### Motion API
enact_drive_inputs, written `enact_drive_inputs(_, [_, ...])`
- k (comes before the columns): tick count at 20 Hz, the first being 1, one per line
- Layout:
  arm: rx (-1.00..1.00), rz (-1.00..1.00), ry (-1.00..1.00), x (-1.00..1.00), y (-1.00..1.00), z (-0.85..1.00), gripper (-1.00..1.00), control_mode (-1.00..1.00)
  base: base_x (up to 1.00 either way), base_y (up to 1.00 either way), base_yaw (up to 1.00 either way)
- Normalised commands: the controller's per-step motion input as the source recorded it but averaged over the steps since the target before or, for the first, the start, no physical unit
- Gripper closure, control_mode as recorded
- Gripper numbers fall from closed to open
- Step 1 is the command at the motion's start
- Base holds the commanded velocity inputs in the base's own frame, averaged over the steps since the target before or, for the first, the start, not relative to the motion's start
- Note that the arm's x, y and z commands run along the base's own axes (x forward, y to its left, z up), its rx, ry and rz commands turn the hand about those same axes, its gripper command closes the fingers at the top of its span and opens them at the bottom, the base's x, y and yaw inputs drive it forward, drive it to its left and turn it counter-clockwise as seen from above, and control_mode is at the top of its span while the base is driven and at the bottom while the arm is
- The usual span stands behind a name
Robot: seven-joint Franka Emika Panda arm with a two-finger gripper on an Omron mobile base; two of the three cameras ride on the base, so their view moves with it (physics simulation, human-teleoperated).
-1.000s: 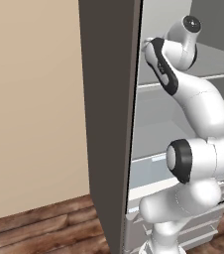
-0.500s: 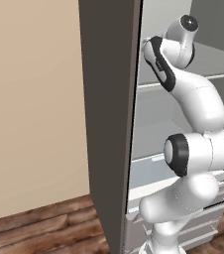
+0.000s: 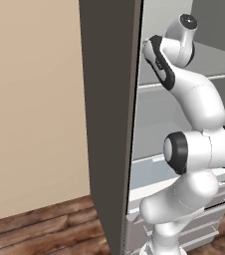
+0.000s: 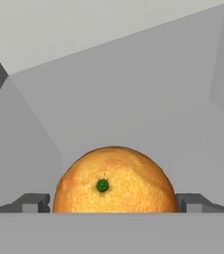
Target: Open the fridge, remove the orange, lemon, and steak, and place them on any counter.
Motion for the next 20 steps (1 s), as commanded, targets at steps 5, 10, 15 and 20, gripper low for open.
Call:
enact_drive_inputs(5, [0.0, 0.0, 0.0, 0.0, 0.0, -0.04, -1.0, -1.0, 0.0, 0.0, 0.0])
enact_drive_inputs(10, [0.0, 0.0, 0.0, 0.0, 0.0, 0.0, 1.0, -1.0, 0.0, 0.0, 0.0])
enact_drive_inputs(15, [0.0, 0.0, 0.0, 0.0, 0.0, 0.0, 1.0, -1.0, 0.0, 0.0, 0.0])
enact_drive_inputs(20, [0.0, 0.0, 0.0, -0.02, 0.0, 0.0, 1.0, -1.0, 0.0, 0.0, 0.0])
